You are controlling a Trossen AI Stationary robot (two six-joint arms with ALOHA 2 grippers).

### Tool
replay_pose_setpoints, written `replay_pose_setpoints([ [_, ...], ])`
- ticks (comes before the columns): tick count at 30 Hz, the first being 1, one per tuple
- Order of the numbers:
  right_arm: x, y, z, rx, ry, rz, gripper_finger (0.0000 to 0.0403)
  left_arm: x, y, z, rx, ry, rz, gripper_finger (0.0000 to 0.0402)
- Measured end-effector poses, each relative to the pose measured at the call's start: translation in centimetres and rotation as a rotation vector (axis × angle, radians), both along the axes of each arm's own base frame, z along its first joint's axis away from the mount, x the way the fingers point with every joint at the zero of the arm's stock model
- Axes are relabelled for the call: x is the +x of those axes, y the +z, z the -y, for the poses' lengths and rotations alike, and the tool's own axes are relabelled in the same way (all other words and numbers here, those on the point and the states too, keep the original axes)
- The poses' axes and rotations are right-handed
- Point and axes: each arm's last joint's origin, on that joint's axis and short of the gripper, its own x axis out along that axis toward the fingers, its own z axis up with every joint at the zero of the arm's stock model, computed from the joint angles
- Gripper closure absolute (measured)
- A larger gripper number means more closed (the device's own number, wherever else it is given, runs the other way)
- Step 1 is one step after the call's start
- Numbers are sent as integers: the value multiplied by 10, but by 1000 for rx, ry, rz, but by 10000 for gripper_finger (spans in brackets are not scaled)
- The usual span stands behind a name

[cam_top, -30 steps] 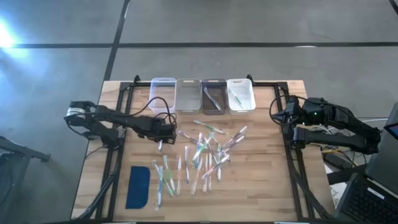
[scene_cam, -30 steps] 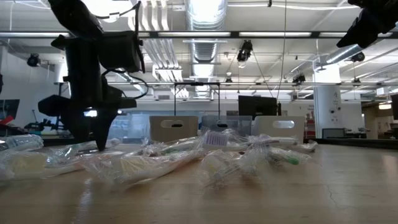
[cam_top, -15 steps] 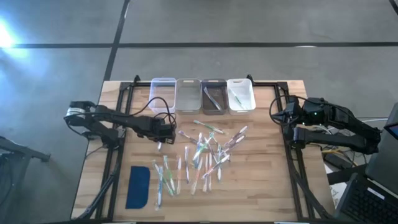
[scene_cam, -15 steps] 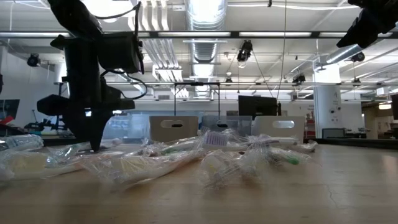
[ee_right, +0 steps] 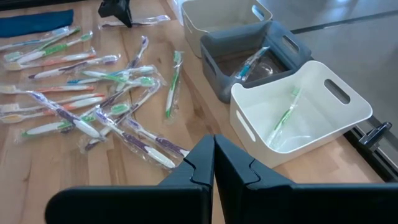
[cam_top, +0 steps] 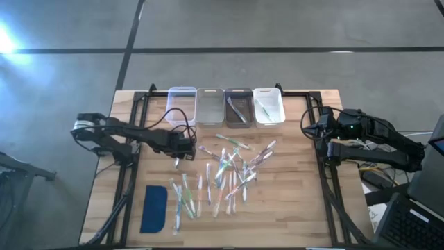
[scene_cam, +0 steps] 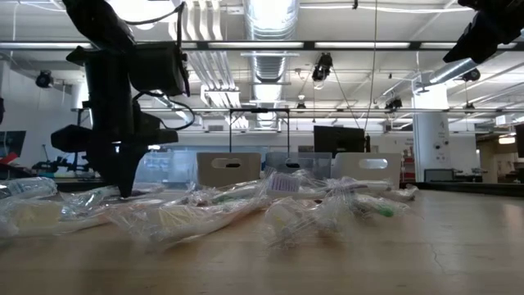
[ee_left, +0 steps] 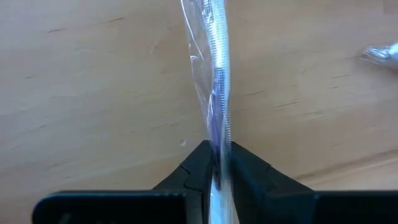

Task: Pick & Place Toothbrushes
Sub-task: Put the purple toothbrush into the gray bin

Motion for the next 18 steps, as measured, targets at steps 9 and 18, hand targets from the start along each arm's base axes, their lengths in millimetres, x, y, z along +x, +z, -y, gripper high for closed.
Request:
replay_pose_setpoints([
  [9, 0, 0, 0, 0, 0, 0, 394, -4, 12, 2, -39, -68, 49, 361],
  [18, 0, 0, 0, 0, 0, 0, 394, -8, 40, 3, -21, -108, 223, 362],
])
